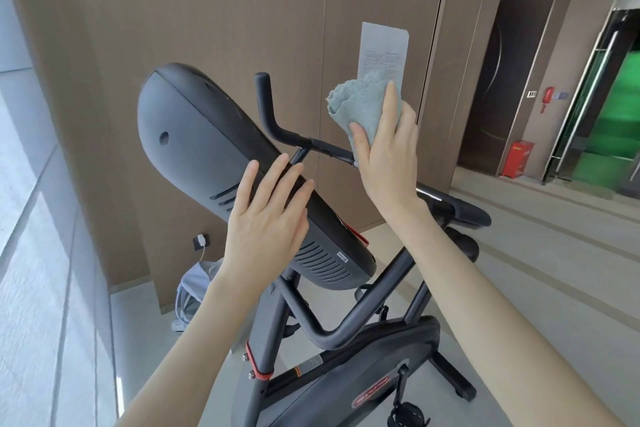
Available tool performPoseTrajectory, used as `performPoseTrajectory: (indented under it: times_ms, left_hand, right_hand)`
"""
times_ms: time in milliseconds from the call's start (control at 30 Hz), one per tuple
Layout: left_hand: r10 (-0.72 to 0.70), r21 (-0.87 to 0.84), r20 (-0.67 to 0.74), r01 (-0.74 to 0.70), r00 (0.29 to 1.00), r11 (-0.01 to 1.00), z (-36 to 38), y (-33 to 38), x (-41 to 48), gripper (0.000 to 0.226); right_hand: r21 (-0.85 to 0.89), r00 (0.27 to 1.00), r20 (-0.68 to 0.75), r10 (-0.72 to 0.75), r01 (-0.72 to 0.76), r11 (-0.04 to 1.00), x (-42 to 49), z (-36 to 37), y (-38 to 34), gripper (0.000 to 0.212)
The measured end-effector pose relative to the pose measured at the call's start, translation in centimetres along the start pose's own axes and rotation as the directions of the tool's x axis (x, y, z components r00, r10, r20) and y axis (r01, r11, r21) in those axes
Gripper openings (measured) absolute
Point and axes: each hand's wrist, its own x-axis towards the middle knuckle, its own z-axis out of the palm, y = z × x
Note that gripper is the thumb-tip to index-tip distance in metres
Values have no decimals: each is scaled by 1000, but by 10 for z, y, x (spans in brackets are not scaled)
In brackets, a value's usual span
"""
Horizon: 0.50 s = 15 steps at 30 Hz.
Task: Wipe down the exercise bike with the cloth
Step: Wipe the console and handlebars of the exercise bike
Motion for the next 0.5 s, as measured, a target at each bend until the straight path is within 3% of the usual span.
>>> performPoseTrajectory:
  times_ms: [300, 400, 500]
  left_hand:
    - [1, -19, -5, -1, 1000, 1000, 0, 0, 1, 33]
    - [-2, -26, -13, 2, 1000, 1000, 1, 0, 1, 32]
    - [-5, -34, -5, 5, 1000, 999, 2, 0, 1, 33]
  right_hand:
    - [-95, 988, 152, -30, 45, 994, -64, -21, 31, 54]
    - [20, 992, 128, 21, -24, 1000, -59, -36, 25, 52]
    - [123, 999, -2, 46, -46, 991, -28, -50, 13, 49]
